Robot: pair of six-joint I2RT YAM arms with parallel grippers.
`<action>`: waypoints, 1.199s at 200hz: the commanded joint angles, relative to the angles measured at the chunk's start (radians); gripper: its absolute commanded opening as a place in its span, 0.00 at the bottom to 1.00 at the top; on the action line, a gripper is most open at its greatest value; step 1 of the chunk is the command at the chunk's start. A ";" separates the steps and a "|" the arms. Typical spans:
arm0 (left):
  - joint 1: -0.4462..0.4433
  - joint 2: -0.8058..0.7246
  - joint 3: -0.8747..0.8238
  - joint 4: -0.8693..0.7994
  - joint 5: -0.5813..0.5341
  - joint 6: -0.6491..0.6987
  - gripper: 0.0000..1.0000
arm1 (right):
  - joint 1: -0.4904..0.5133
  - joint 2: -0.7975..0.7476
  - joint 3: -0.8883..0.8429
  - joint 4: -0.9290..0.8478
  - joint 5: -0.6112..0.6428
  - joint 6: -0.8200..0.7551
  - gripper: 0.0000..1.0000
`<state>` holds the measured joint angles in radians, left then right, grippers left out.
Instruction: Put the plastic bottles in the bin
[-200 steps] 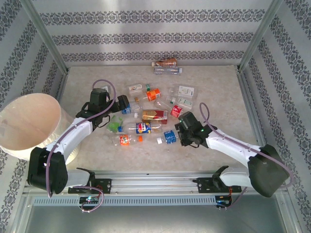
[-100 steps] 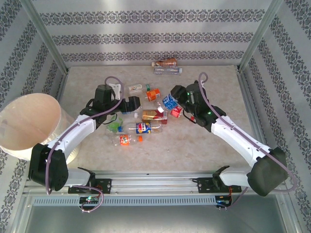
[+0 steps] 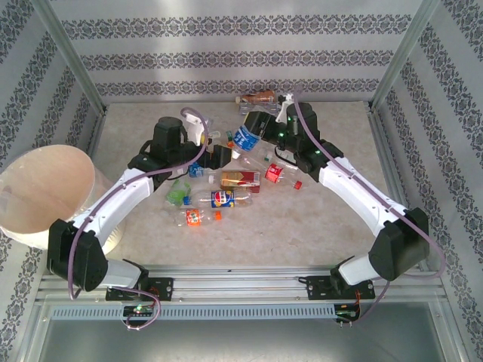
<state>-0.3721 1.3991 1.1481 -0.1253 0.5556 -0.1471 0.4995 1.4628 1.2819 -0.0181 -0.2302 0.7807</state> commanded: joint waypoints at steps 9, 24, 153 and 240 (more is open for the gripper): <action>-0.005 0.043 0.059 -0.024 0.135 0.083 1.00 | 0.037 0.028 0.061 0.048 -0.058 -0.035 0.47; -0.005 0.062 0.080 -0.002 0.218 0.085 1.00 | 0.047 0.039 0.079 0.053 -0.071 -0.040 0.47; -0.001 0.096 0.092 0.162 0.183 -0.004 0.56 | 0.067 0.069 0.167 0.015 -0.184 -0.100 0.60; 0.002 -0.077 0.207 -0.400 -0.671 -0.062 0.46 | -0.008 -0.147 0.026 0.142 0.116 -0.257 0.98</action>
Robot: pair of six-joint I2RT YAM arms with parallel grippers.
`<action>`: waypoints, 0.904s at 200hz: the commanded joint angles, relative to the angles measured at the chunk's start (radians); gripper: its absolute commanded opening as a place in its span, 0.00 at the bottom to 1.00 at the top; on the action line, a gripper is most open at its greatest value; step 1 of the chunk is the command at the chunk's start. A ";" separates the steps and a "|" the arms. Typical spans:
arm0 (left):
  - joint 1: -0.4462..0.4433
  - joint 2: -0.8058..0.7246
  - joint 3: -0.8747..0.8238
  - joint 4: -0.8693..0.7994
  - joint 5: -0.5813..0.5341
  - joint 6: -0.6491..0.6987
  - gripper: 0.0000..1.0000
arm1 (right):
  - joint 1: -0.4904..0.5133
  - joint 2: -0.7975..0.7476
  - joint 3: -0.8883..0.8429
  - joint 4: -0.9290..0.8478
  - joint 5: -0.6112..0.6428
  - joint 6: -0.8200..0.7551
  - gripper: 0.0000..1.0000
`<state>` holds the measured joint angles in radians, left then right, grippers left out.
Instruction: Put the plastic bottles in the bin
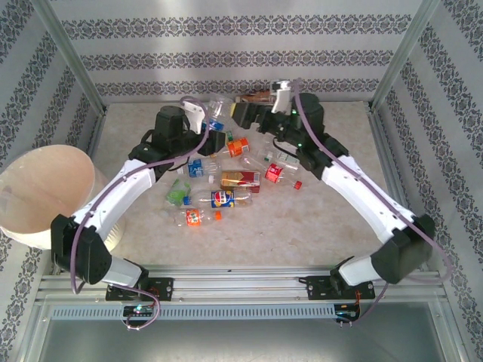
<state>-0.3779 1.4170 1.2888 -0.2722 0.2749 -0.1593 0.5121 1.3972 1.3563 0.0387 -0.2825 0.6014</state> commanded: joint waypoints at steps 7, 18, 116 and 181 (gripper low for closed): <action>0.007 -0.118 0.078 -0.309 -0.475 -0.063 0.47 | -0.025 -0.092 -0.060 0.083 0.202 -0.088 0.98; 0.008 -0.155 0.102 -0.388 -0.582 -0.072 0.47 | -0.033 -0.103 -0.077 0.077 0.238 -0.096 0.98; 0.296 -0.382 0.211 -0.795 -1.155 -0.142 0.44 | -0.092 -0.092 -0.126 0.056 0.302 -0.022 0.98; 0.705 -0.407 0.100 -0.843 -0.691 -0.177 0.46 | -0.129 -0.074 -0.117 0.052 0.241 0.030 0.98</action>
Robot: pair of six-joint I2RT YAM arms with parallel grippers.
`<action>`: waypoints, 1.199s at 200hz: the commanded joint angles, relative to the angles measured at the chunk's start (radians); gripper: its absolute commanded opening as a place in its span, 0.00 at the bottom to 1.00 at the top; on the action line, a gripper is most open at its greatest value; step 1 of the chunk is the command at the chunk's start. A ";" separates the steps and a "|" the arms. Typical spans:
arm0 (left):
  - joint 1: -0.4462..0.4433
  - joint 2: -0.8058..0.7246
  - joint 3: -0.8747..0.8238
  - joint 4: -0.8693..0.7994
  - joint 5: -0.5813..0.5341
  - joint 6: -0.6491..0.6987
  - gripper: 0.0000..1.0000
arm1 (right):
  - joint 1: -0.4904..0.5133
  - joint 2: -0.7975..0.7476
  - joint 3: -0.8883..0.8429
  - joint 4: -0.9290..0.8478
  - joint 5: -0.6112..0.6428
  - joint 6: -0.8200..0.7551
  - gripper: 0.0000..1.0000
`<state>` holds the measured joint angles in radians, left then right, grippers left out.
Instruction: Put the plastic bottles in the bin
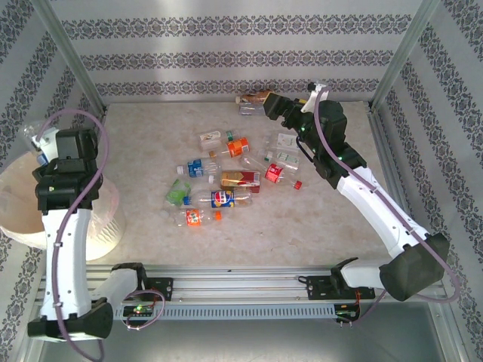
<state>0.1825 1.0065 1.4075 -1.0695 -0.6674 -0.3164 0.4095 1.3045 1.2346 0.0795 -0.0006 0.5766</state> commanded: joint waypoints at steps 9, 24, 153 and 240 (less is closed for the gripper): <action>0.205 0.013 -0.021 -0.049 0.339 -0.019 0.46 | -0.033 0.025 0.006 0.011 -0.066 0.079 0.98; 0.267 0.031 -0.029 -0.063 0.429 -0.021 0.46 | -0.038 0.026 0.003 0.011 -0.086 0.096 0.98; 0.355 0.071 -0.143 0.090 0.571 -0.078 0.57 | -0.038 -0.023 -0.017 -0.004 -0.088 0.134 0.98; 0.354 0.033 -0.009 0.002 0.572 -0.094 0.80 | -0.041 -0.100 -0.155 -0.038 0.041 0.123 0.98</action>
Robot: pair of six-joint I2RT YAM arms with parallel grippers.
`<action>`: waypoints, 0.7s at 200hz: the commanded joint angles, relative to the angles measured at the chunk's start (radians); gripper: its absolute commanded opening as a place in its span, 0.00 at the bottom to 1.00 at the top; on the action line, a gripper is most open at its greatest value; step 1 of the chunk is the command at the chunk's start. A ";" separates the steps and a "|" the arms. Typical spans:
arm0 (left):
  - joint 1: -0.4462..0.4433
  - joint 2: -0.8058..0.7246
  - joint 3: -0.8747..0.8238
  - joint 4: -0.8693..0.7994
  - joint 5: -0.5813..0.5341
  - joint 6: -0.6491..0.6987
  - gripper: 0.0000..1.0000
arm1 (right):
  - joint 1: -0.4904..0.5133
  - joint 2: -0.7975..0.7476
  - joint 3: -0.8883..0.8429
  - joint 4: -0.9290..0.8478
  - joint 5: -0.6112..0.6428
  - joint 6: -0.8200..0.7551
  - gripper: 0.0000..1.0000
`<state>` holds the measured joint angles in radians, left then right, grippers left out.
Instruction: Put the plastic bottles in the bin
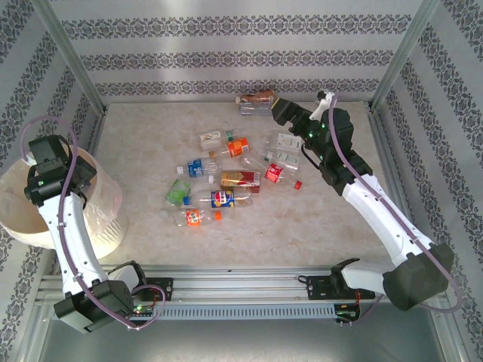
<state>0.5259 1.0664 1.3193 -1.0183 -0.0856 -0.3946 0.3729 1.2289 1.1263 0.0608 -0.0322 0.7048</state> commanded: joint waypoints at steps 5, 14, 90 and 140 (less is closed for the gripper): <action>0.011 -0.030 0.091 -0.053 -0.007 -0.021 0.82 | -0.005 -0.026 -0.052 -0.024 0.078 -0.007 0.98; 0.011 -0.039 0.108 -0.058 0.001 -0.025 0.88 | -0.006 -0.025 -0.064 -0.038 0.084 -0.014 0.98; -0.007 -0.145 0.140 0.049 0.284 -0.117 1.00 | -0.015 0.020 -0.213 -0.072 0.053 0.019 0.98; -0.054 -0.212 0.047 0.314 0.601 -0.199 1.00 | 0.023 0.125 -0.200 -0.198 0.032 0.025 0.98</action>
<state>0.4995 0.8707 1.4239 -0.9180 0.2649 -0.5217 0.3714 1.3094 0.9245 -0.0597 0.0101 0.7120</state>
